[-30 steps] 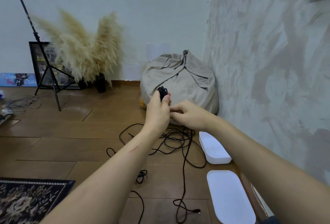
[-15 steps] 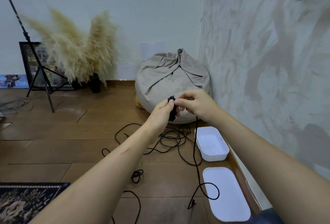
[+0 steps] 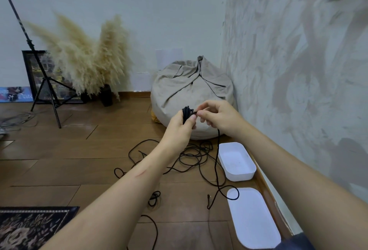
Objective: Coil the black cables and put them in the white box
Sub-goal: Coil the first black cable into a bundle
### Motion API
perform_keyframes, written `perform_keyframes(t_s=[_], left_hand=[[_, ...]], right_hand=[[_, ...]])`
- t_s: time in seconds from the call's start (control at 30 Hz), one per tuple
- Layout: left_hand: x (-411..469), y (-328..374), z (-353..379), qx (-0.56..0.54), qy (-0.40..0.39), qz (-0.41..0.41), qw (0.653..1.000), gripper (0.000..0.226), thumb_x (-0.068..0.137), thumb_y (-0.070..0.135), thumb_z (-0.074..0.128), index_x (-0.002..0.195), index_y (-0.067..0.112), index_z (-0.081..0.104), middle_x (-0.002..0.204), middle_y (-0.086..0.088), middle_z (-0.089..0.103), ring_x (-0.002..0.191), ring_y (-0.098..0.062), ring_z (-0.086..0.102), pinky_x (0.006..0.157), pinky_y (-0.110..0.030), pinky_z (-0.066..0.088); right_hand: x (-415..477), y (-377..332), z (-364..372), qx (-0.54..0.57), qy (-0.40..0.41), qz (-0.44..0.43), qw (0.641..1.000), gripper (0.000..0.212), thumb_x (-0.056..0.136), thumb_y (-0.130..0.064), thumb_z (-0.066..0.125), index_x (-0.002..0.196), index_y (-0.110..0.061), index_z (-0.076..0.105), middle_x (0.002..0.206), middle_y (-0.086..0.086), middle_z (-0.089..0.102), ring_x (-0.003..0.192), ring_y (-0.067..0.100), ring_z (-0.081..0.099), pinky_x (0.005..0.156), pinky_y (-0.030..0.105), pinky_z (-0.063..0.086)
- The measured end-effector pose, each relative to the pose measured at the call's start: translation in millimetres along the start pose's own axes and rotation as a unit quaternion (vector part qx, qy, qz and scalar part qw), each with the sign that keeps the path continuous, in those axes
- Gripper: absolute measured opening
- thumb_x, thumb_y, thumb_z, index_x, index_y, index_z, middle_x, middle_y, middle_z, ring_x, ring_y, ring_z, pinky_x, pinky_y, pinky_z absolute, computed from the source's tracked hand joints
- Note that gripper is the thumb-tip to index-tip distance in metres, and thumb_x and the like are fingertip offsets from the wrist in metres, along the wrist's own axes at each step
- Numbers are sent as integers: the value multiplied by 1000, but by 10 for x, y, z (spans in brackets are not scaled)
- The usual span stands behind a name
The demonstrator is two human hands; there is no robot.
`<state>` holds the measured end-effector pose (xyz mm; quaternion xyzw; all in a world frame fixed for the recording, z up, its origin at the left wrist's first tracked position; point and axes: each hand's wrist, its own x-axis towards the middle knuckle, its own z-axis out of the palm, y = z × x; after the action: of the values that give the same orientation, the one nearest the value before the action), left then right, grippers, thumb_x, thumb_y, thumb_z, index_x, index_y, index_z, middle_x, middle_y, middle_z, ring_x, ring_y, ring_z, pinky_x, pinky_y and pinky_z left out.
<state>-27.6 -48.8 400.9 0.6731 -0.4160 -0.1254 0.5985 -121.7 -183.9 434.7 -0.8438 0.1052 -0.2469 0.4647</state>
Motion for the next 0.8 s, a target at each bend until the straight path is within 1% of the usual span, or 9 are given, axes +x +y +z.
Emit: perform_keyframes(t_s=[0.07,0.13,0.3,0.4,0.5,0.57,0.63,0.67,0.8], left_hand=[[-5,10,-12,0,4,8,1000,19,107,24,47,114,16,63,85,5,59,75,0,54,71,-16,42],[-16,31,-5,0,4,18,1000,20,108,23,47,117,15,63,85,6,59,72,5,54,69,-11,42],[-32,71,-3,-20,4,26,999,20,108,21,47,117,14,64,86,4,60,72,7,55,69,-8,44],[-32,87,6,-27,-13,18,999,17,107,21,48,112,17,64,85,2,61,75,3,56,71,-10,45],[-32,114,11,-35,-20,18,999,16,107,20,48,107,24,64,83,2,61,78,-3,57,72,-14,46],[-36,140,-5,-37,-27,18,999,16,107,19,49,104,25,63,84,3,62,78,-3,57,71,-14,46],[-47,161,-22,-38,-33,19,999,15,107,18,49,102,23,62,84,2,62,77,-2,57,71,-13,46],[-52,165,-27,-36,-36,19,999,15,107,18,48,103,21,62,85,2,61,77,-1,57,71,-12,46],[-78,178,-1,-26,-48,18,998,14,107,17,47,105,17,61,85,3,61,76,2,57,73,-9,45]], right_hand=[[-9,13,-4,-6,-7,9,1000,11,99,-17,60,108,-15,67,88,0,72,67,2,58,60,12,44],[-7,-1,1,-1,-2,13,1000,16,100,-15,58,114,-14,67,94,-3,73,69,-2,59,60,13,45],[20,-6,2,-5,20,-5,1000,22,100,-10,58,118,-10,70,88,-9,71,72,-1,59,60,12,44],[6,-33,-3,-21,25,-26,999,22,99,-7,57,116,-8,72,84,-8,68,73,-6,59,63,8,43],[3,-67,-13,-36,24,-33,999,22,100,-8,56,114,-9,72,87,-8,70,78,-10,62,69,7,44],[16,-69,-20,-51,25,-38,998,19,100,-11,57,109,-16,73,90,-7,72,85,-5,65,78,14,47],[28,-66,-11,-57,25,-48,997,19,99,-12,57,104,-24,71,91,-6,73,91,6,68,88,29,52],[29,-75,-3,-56,21,-53,997,19,99,-12,57,107,-25,68,89,-5,73,91,10,68,91,32,52],[16,-134,-25,-64,1,-60,996,28,100,-11,53,126,-21,55,81,1,70,90,21,66,93,36,48]])
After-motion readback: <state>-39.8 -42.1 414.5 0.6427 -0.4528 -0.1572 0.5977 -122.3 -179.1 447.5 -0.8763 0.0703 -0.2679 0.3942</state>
